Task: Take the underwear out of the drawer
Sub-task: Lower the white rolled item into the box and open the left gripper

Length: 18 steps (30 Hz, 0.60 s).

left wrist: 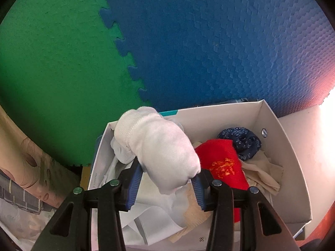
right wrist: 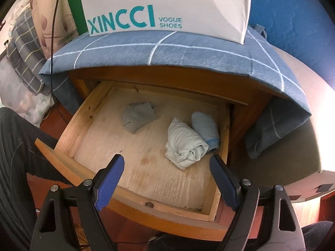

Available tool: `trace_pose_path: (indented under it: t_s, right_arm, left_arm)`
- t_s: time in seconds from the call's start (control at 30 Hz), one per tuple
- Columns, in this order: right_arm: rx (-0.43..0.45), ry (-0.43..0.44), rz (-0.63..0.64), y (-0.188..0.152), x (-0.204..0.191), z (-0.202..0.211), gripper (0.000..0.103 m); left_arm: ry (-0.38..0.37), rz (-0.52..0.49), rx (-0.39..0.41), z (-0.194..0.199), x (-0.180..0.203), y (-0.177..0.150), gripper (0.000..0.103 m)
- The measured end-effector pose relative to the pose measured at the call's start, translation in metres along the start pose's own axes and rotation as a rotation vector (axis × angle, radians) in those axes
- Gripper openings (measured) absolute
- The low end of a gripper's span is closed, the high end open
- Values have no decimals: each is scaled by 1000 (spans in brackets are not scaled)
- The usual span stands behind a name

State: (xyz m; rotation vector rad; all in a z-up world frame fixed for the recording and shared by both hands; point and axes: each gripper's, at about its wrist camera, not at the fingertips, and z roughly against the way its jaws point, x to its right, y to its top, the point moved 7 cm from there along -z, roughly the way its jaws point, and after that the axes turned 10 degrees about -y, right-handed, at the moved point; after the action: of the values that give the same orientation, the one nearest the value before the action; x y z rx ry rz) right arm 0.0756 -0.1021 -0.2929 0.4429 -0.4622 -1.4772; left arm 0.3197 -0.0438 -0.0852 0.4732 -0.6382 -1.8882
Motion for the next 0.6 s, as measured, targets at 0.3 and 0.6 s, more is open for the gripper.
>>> trace_pose_path:
  t_s: [0.3, 0.6]
  right_arm:
    - [-19, 12, 21, -3, -6, -4, 81]
    - [-39, 6, 127, -10, -29, -11, 81]
  left_arm:
    - [27, 10, -39, -19, -8, 5, 45]
    - [11, 37, -42, -26, -11, 6, 52]
